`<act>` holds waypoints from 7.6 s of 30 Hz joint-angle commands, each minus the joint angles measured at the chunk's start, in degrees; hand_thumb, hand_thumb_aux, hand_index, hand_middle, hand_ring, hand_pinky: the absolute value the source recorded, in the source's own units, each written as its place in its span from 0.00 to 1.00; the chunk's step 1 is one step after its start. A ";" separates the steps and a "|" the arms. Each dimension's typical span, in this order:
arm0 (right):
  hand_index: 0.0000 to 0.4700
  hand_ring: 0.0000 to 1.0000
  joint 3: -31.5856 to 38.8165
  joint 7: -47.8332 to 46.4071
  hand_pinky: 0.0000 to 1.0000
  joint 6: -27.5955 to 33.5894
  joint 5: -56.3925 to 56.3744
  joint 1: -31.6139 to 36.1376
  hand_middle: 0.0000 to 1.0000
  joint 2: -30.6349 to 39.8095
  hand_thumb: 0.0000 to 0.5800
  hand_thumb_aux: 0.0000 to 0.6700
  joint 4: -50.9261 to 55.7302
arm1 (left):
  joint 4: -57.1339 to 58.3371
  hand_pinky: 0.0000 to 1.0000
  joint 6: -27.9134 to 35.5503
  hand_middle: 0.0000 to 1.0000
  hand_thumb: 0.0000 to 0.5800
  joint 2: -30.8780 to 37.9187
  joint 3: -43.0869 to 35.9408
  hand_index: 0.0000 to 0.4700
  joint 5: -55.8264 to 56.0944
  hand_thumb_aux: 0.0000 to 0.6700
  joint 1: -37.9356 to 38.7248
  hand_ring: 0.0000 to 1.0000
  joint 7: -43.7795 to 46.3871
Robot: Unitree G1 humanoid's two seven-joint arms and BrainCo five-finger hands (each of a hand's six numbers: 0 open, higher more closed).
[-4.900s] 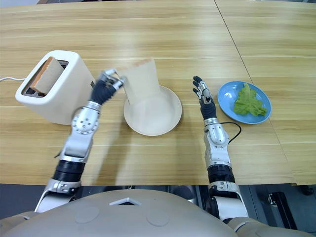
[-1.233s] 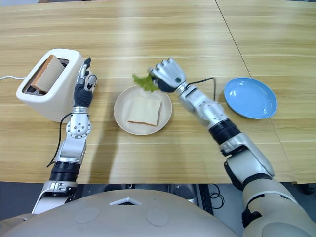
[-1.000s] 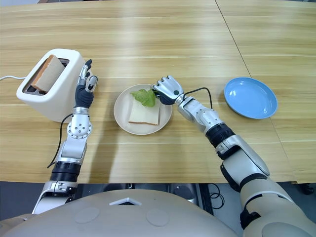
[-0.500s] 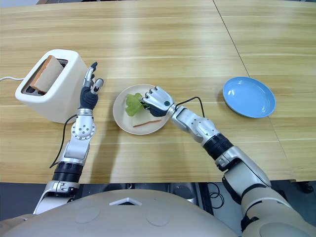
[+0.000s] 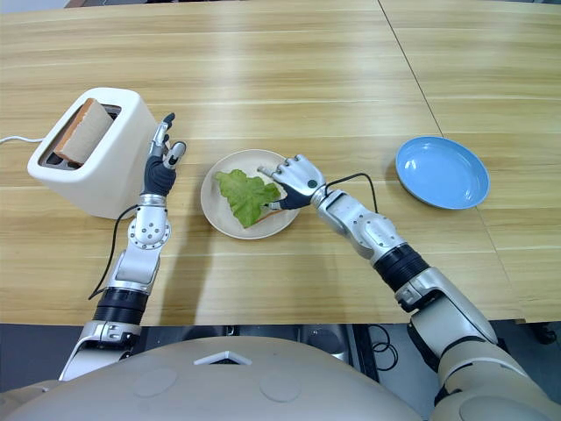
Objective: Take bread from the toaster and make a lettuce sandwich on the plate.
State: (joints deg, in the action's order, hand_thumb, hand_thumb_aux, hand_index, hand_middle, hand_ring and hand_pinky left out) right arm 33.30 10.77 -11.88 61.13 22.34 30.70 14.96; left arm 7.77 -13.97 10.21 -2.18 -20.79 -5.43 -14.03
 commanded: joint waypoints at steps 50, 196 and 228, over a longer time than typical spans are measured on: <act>0.00 0.00 -35.80 -7.70 0.00 -1.78 -32.17 -20.17 0.00 4.37 0.00 0.00 -16.87 | -12.29 0.00 29.26 0.00 1.00 25.27 15.89 0.98 -21.75 1.00 5.48 0.00 12.90; 0.98 1.00 -5.95 -35.60 1.00 -13.05 -32.35 -15.98 1.00 1.99 1.00 1.00 -1.84 | -11.46 1.00 23.08 1.00 1.00 30.08 -15.03 0.98 -13.70 1.00 11.60 1.00 43.98; 0.00 0.00 -22.19 -3.02 0.00 -28.91 -45.35 -5.24 0.00 -3.03 0.00 0.00 15.45 | 16.16 0.00 2.39 0.00 0.00 12.28 -4.95 0.00 0.70 0.00 -9.85 0.00 14.02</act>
State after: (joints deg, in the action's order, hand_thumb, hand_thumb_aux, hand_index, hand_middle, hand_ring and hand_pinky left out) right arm 15.36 10.11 -40.69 24.90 19.46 29.05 35.85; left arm 28.49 -10.39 25.53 -10.75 -25.69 -16.60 1.77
